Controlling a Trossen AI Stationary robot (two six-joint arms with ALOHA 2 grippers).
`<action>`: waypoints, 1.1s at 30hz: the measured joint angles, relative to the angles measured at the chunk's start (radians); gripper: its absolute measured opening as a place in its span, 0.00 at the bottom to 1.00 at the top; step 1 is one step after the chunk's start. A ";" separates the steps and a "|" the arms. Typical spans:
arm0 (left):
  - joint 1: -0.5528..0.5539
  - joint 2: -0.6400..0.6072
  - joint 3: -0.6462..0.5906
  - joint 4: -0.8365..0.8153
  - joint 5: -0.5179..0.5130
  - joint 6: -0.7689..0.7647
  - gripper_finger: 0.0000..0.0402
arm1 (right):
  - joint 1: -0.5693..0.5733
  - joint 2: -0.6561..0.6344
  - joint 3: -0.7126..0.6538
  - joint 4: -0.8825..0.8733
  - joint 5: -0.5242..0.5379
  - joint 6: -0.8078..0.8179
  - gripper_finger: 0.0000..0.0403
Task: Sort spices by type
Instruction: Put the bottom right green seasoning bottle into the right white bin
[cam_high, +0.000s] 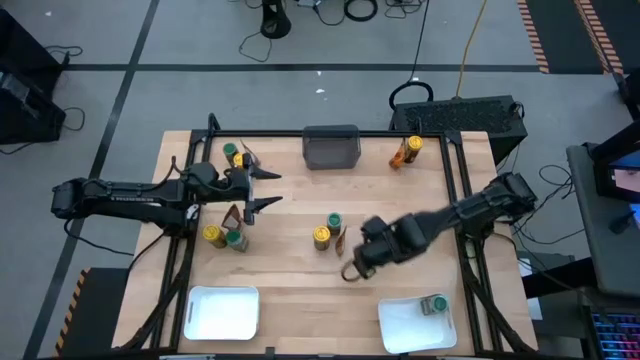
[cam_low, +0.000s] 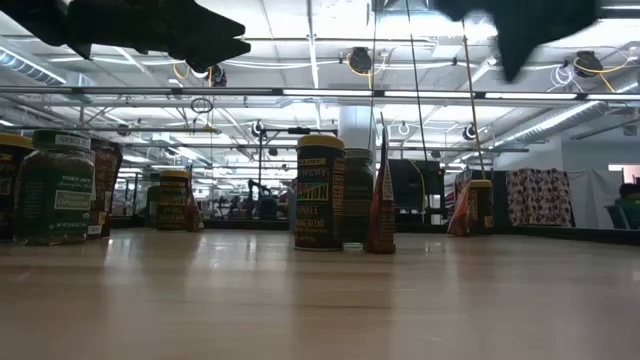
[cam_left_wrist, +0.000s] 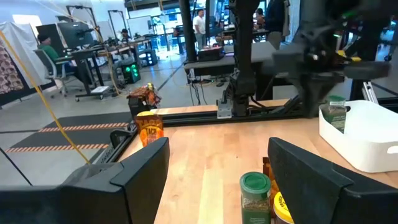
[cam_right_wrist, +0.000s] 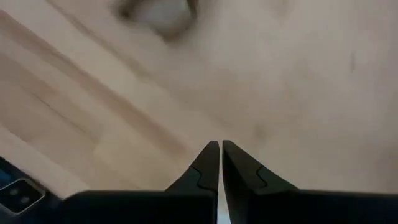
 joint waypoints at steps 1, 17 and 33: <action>0.000 0.001 0.000 0.000 0.000 0.000 0.69 | -0.029 0.000 0.012 0.005 0.024 -0.088 0.01; -0.153 0.005 0.213 -0.590 -0.402 -0.159 0.69 | -0.329 0.001 0.056 0.241 0.079 -1.154 0.40; -0.445 0.005 0.192 -0.703 -0.743 -0.365 0.69 | -0.408 0.003 -0.015 0.425 -0.161 -1.339 0.65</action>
